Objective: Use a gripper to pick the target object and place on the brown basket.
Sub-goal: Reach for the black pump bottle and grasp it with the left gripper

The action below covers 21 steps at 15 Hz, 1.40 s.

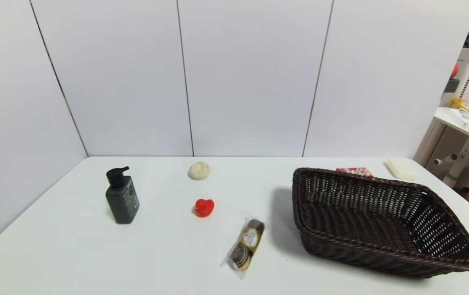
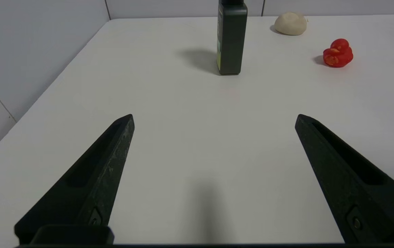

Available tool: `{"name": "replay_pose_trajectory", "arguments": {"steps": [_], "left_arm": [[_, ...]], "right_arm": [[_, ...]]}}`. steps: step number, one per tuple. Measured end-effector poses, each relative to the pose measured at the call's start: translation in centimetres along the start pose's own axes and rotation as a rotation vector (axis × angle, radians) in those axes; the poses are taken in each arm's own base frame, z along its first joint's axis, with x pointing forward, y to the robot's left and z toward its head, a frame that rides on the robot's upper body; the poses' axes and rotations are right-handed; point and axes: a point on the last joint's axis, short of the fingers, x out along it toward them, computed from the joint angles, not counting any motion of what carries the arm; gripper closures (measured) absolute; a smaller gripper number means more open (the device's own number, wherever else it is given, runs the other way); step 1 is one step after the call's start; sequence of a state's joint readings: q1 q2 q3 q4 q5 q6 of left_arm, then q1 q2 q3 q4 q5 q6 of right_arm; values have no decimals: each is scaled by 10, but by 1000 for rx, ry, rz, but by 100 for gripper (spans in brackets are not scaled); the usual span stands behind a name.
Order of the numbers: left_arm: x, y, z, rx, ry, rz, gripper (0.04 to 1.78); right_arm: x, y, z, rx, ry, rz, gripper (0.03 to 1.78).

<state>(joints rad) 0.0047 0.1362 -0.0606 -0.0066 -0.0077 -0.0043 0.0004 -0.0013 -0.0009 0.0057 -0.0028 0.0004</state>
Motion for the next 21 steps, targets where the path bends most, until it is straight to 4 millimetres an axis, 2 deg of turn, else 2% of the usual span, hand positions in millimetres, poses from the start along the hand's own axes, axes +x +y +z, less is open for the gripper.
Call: {"name": "replay_pose_trajectory", "arguments": {"steps": [3,5,8,10,15,18,21], "left_arm": [[17,-1,44,4,54,-27,13],[38,-2,77,5,96,-73,13],[79,-5,116,14,166,-138,13],[112,-8,130,19,229,-166,13],[193,-19,135,15,403,-202,13],[232,-23,119,12,514,-204,13],[256,-25,96,11,638,-198,13]], "right_arm": [[0,0,0,0,0,0,11],[0,0,0,0,0,0,11],[0,0,0,0,0,1,11],[0,0,0,0,0,0,11],[0,0,0,0,0,0,11],[0,0,0,0,0,0,11],[0,0,0,0,0,0,11]]}}
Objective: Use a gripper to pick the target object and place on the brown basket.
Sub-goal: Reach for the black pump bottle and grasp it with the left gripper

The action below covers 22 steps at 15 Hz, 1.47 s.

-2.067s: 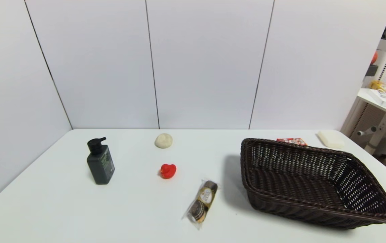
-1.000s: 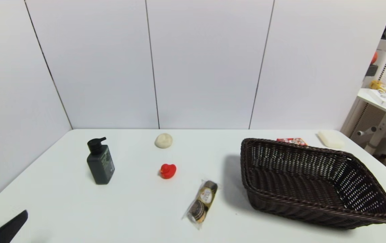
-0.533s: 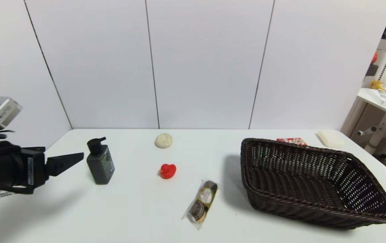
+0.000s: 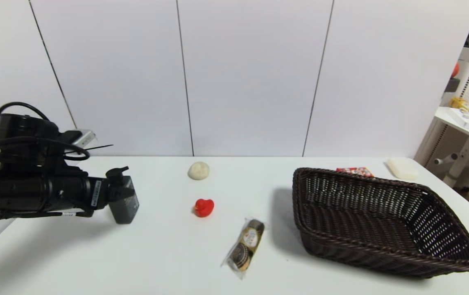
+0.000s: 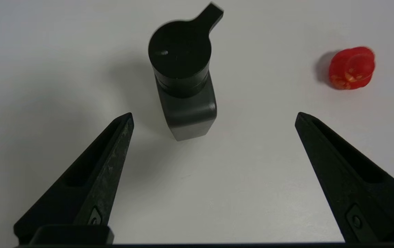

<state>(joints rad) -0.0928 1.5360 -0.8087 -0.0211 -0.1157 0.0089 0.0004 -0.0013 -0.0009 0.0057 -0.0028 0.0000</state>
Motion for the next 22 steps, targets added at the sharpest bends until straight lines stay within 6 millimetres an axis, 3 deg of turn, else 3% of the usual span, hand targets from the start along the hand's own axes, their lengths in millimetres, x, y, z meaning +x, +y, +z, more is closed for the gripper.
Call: {"name": "replay_pose_trajectory", "arguments": {"steps": [4,8,16,22], "left_arm": [[27,6,-8,-22,113,11,13],[44,13,-2,-36,129,22,13],[60,16,4,-30,58,25,13],[68,17,-3,-54,40,25,13]], "right_arm": [[0,0,0,0,0,0,11],[0,0,0,0,0,0,11],[0,0,0,0,0,0,11],[0,0,0,0,0,0,11]]}}
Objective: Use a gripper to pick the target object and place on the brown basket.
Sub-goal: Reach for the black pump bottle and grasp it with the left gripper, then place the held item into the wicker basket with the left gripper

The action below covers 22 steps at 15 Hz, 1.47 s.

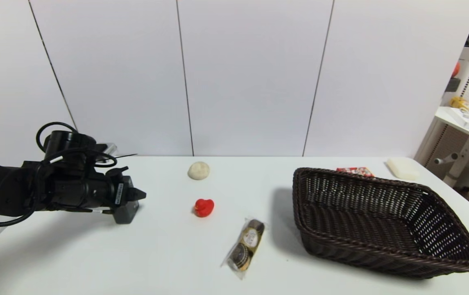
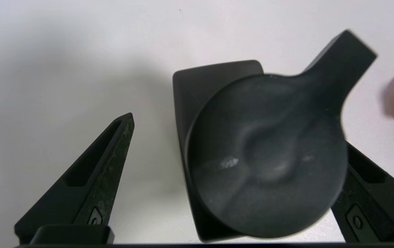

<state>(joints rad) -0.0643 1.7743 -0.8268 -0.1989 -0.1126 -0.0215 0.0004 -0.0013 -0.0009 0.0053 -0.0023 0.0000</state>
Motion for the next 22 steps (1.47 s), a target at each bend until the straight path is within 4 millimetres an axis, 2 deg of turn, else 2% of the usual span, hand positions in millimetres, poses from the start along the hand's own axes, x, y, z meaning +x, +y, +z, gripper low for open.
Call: {"name": "replay_pose_trajectory", "arguments": {"steps": [1,5,9,14,16,19,22], "left_arm": [[1,0,0,-2,3,0,13],[1,0,-2,-11,8,0,76],[2,0,-2,-10,10,0,116],[-4,-3,1,-2,-7,-8,116],[-11,-14,6,23,-34,-36,116],[-30,-46,23,91,-104,-118,116],[-55,-91,57,178,-237,-241,116]], "right_arm": [[0,0,0,0,0,0,11],[0,0,0,0,0,-1,11],[0,0,0,0,1,0,11],[0,0,0,0,0,0,11],[0,0,0,0,0,0,11],[0,0,0,0,0,0,11],[0,0,0,0,0,0,11]]}}
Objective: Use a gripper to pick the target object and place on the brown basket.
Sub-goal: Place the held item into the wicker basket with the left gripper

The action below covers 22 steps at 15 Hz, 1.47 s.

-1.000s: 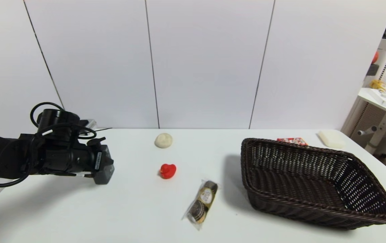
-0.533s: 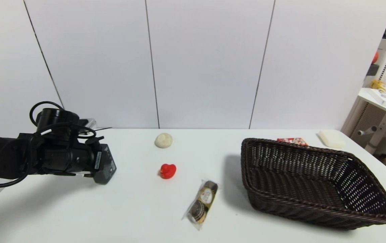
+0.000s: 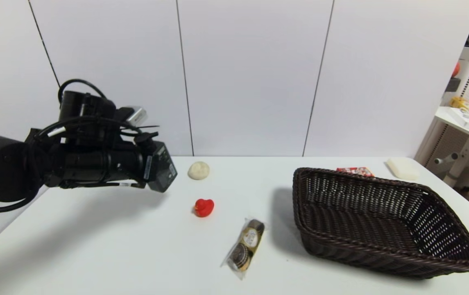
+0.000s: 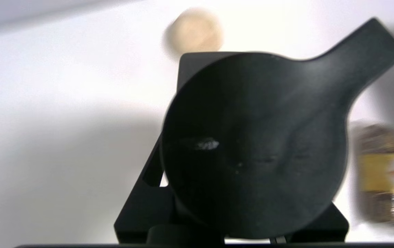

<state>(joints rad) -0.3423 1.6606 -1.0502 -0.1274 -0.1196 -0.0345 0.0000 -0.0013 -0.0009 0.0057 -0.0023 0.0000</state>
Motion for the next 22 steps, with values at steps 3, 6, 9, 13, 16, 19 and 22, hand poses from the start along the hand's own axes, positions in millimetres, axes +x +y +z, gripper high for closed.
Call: {"name": "replay_pose_trajectory", "arguments": {"steps": [3,6,9,13,16,19,22], "left_arm": [[1,-58,34,87,-107,-167,116],[10,-119,50,153,-156,-326,116],[29,-172,50,200,-165,-446,116],[63,-227,38,238,-164,-540,116],[90,-253,22,253,-162,-576,116],[115,-265,1,263,-139,-584,116],[132,-270,-16,269,-98,-581,116]], "right_arm": [[0,0,0,0,0,0,11],[0,0,0,0,0,1,11],[0,0,0,0,0,0,11],[0,0,0,0,0,0,11],[0,0,0,0,0,0,11],[0,0,0,0,0,0,11],[0,0,0,0,-1,0,11]]}}
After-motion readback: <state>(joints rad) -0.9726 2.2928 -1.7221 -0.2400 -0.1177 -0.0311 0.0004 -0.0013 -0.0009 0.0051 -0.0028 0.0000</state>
